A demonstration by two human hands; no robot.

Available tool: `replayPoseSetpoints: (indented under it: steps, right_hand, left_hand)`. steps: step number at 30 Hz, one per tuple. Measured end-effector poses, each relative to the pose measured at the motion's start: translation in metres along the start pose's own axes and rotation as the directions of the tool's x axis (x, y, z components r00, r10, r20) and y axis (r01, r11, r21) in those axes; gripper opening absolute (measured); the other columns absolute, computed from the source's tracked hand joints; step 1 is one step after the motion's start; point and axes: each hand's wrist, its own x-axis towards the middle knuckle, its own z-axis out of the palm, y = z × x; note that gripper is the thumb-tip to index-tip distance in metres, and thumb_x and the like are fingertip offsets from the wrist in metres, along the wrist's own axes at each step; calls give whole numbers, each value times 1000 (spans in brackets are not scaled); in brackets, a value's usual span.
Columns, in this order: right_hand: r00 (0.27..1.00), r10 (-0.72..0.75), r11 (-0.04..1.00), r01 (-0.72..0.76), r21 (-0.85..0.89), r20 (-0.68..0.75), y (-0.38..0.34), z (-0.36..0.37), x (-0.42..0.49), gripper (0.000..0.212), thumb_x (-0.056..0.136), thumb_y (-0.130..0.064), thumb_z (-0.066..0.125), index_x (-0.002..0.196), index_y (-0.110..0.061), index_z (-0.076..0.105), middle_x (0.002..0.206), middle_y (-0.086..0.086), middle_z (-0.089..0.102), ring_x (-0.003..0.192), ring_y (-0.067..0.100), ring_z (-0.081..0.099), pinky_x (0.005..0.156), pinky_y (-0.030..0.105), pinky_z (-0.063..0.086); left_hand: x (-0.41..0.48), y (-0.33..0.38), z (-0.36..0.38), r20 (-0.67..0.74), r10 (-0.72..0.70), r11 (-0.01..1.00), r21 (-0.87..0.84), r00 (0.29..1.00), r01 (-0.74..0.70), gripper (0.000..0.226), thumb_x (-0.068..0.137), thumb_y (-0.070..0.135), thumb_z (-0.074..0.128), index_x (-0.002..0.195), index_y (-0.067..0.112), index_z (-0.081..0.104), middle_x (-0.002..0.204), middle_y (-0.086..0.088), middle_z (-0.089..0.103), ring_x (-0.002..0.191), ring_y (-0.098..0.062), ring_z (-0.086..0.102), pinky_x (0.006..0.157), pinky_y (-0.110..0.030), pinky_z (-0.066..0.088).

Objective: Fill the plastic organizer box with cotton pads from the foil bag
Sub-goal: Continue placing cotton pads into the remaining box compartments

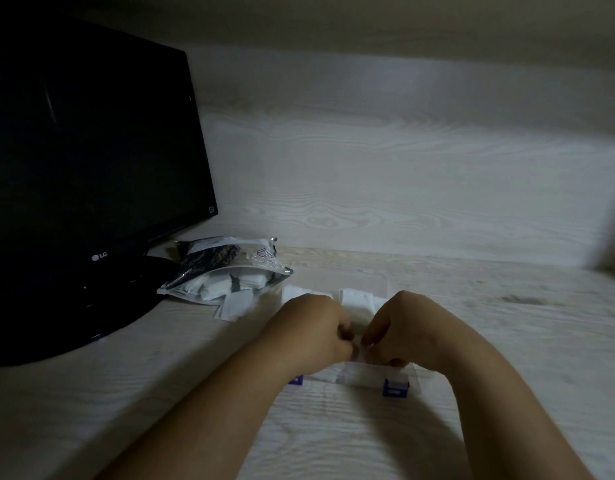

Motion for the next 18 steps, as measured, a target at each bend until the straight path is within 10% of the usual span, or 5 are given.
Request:
replayPoseSetpoints:
  steps: [18]
  right_hand:
    - [948, -185, 982, 191, -5, -258, -2, 8, 2, 15, 84, -17, 63, 76, -22, 75, 72, -3, 70, 68, 15, 67, 63, 30, 56]
  left_hand:
    - [-2, -63, -32, -391, -361, 880, -443, 847, 171, 16, 80, 16, 72, 66, 24, 70, 57, 14, 65, 58, 3, 58, 60, -20, 43]
